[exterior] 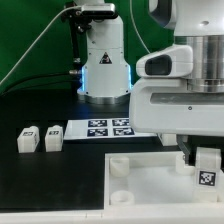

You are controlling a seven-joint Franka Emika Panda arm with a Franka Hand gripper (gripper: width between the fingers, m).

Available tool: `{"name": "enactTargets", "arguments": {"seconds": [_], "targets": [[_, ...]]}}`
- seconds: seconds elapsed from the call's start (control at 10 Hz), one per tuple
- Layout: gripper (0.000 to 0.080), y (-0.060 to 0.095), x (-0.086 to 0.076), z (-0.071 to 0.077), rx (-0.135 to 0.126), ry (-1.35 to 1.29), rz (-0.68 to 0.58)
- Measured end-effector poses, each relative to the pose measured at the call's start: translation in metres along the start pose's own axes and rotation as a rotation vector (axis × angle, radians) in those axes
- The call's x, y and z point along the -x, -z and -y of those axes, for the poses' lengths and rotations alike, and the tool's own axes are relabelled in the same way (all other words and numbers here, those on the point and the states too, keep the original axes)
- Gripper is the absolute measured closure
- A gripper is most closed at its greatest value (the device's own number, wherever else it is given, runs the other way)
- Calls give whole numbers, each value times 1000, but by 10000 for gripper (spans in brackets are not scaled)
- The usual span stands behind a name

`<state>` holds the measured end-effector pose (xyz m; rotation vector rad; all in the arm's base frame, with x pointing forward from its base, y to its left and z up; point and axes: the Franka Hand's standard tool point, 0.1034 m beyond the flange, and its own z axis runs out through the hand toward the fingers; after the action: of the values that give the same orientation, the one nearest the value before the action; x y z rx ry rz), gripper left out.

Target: Assemble one leg

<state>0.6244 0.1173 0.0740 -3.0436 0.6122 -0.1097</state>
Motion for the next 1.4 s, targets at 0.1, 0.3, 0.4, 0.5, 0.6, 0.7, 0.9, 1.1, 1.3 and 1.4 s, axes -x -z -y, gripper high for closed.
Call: {"name": "enactTargets", "arguments": {"seconds": [0.1,0.3,0.4,0.5,0.6,0.7,0.9,1.1,1.3,1.4], "targets": [[507,0,-1,-1,-3,-189,2],[507,0,-3,-3,-7,-493,5],[507,0,-3,-5,-18,-690,22],[507,0,-2,-4,-25,-852,43],[506,0,-1,-3,-30,-1014,58],[506,-1,-1,-2,-35,-1144,71],[506,-1,-2,-2,-38,-1397,90],[506,0,-3,-3,-33,-1531,91],[506,1,-4,-5,-29,-1568,82],[505,0,-3,-5,-29,-1530,81]]}}
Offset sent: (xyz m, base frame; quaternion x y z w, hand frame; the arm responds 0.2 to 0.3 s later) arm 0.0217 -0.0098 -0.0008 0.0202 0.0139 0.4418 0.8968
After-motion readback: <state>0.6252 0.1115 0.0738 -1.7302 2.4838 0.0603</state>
